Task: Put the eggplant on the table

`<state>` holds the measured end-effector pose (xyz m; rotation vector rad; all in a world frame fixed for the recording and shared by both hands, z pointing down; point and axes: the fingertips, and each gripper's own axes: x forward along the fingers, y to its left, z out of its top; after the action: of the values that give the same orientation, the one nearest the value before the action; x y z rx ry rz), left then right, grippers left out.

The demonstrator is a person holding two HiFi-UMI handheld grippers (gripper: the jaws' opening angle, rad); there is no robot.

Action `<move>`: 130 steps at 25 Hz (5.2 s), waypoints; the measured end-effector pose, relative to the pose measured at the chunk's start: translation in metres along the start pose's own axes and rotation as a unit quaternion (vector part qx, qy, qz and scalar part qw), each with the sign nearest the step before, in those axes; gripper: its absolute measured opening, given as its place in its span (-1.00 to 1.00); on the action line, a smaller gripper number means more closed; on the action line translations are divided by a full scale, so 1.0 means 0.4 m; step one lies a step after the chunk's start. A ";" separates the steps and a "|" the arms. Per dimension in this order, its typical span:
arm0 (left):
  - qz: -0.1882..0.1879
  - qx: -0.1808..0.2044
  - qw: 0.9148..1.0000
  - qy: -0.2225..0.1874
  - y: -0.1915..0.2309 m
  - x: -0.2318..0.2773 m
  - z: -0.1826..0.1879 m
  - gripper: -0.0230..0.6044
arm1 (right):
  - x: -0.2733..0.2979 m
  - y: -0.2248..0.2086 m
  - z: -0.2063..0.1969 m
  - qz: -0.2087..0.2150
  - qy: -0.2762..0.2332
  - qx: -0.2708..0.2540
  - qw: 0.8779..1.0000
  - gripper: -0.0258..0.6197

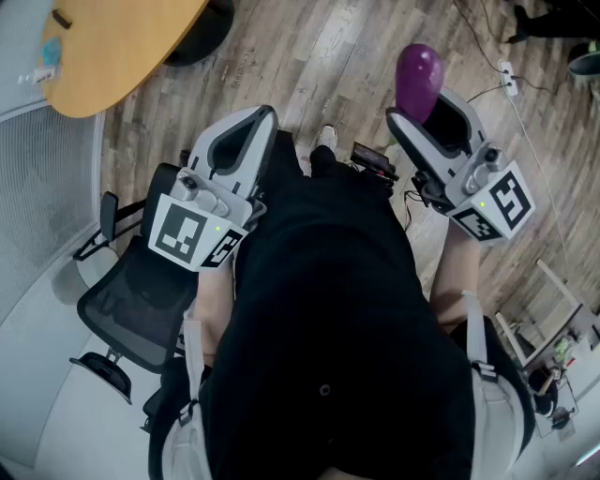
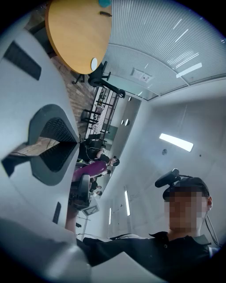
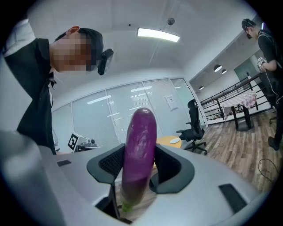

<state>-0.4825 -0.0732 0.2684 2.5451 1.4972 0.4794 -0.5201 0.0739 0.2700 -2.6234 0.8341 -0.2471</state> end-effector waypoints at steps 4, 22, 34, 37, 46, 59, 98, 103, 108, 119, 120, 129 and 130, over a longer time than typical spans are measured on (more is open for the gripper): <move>0.001 0.002 1.000 -0.001 -0.011 -0.005 -0.008 -0.89 | -0.010 0.010 -0.002 0.001 -0.005 -0.004 1.000 -0.25; 0.017 -0.004 1.000 0.003 0.046 -0.025 -0.008 -0.89 | 0.042 -0.007 0.015 -0.017 -0.001 0.008 1.000 -0.25; -0.026 0.001 0.999 -0.020 0.270 0.170 0.122 -0.89 | 0.225 -0.159 0.159 -0.060 -0.010 -0.017 0.998 -0.25; -0.041 0.005 0.999 -0.020 0.328 0.232 0.154 -0.89 | 0.277 -0.213 0.195 -0.071 -0.018 -0.022 0.997 -0.25; -0.094 0.013 0.995 -0.003 0.489 0.386 0.214 -0.89 | 0.365 -0.369 0.239 -0.148 -0.053 0.007 0.988 -0.25; -0.102 0.008 0.995 0.007 0.526 0.482 0.235 -0.89 | 0.397 -0.465 0.289 -0.154 -0.049 0.010 0.987 -0.25; 0.116 -0.041 0.992 -0.016 0.665 1.130 0.369 -0.89 | 0.655 -1.234 0.527 0.058 0.059 0.025 0.996 -0.25; 0.126 -0.036 0.991 -0.019 0.694 1.118 0.382 -0.89 | 0.697 -1.231 0.539 0.067 0.055 0.027 0.996 -0.25; 0.128 -0.037 0.990 -0.041 0.819 1.101 0.437 -0.89 | 0.816 -1.197 0.576 0.076 0.059 0.012 0.995 -0.25; 0.150 -0.016 0.983 -0.104 1.123 0.987 0.587 -0.89 | 1.176 -1.110 0.666 0.111 0.060 -0.049 0.991 -0.25; 0.153 -0.014 0.982 -0.111 1.144 0.976 0.601 -0.89 | 1.204 -1.102 0.672 0.116 0.061 -0.054 0.990 -0.25; 0.197 -0.003 0.970 -0.143 1.265 0.824 0.643 -0.89 | 1.422 -0.967 0.661 0.175 0.073 -0.070 0.979 -0.25; 0.205 -0.004 0.968 -0.145 1.272 0.813 0.644 -0.89 | 1.445 -0.959 0.655 0.184 0.080 -0.069 0.977 -0.25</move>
<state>0.1718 -0.0314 0.2365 2.7727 0.8711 0.1447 0.2188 0.1028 0.2150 -2.5323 1.4161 -0.3088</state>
